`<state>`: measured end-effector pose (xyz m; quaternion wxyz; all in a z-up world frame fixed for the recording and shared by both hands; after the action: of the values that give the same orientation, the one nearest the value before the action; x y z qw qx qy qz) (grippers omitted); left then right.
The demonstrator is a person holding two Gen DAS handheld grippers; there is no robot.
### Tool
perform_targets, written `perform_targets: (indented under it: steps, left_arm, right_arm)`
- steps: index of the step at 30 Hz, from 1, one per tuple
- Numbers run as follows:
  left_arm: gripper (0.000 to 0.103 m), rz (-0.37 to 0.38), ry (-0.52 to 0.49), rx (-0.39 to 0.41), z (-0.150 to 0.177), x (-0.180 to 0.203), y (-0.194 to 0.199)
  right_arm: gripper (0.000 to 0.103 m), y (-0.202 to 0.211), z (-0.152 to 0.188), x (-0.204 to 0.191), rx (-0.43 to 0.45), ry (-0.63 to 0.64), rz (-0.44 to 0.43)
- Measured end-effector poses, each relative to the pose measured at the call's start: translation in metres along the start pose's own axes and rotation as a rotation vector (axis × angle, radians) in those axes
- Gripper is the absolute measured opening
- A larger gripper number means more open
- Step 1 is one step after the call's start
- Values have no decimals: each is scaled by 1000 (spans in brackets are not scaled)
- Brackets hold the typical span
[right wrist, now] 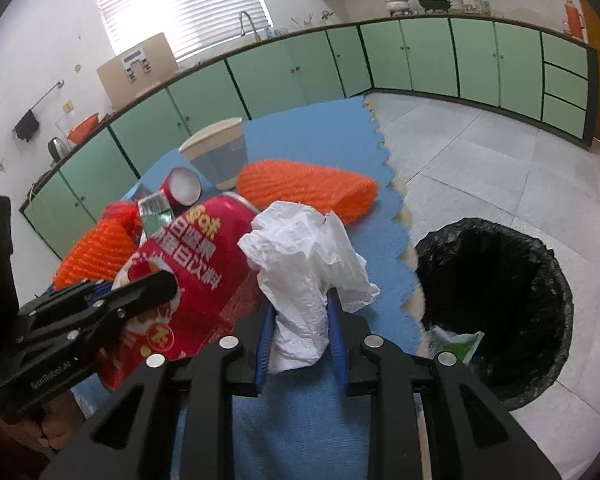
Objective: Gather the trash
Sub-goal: 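Carry the tissue toward the bin with the right tool while the left tool holds the can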
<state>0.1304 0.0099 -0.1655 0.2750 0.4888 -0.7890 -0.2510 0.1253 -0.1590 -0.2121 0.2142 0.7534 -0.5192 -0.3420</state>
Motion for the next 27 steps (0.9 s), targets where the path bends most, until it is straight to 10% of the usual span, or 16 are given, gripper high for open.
perform_targets:
  steps: [27]
  left_arm:
    - [6,-43,-95,-68,3,42,-24]
  right_arm:
    - [25,33,-6,40,68,-52,67]
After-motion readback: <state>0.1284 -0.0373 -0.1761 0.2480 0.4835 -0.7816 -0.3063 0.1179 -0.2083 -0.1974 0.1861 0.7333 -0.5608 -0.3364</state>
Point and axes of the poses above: each gripper's, at about its wrist camera, not at the fingertips, and y roughly against the way its jaws point, x to its right, z to its underside, the point moved 4 cm from there along -y, roughly the way its jaws point, and after that the axes turned 3 degrees about -x, right-handed, at the moved point
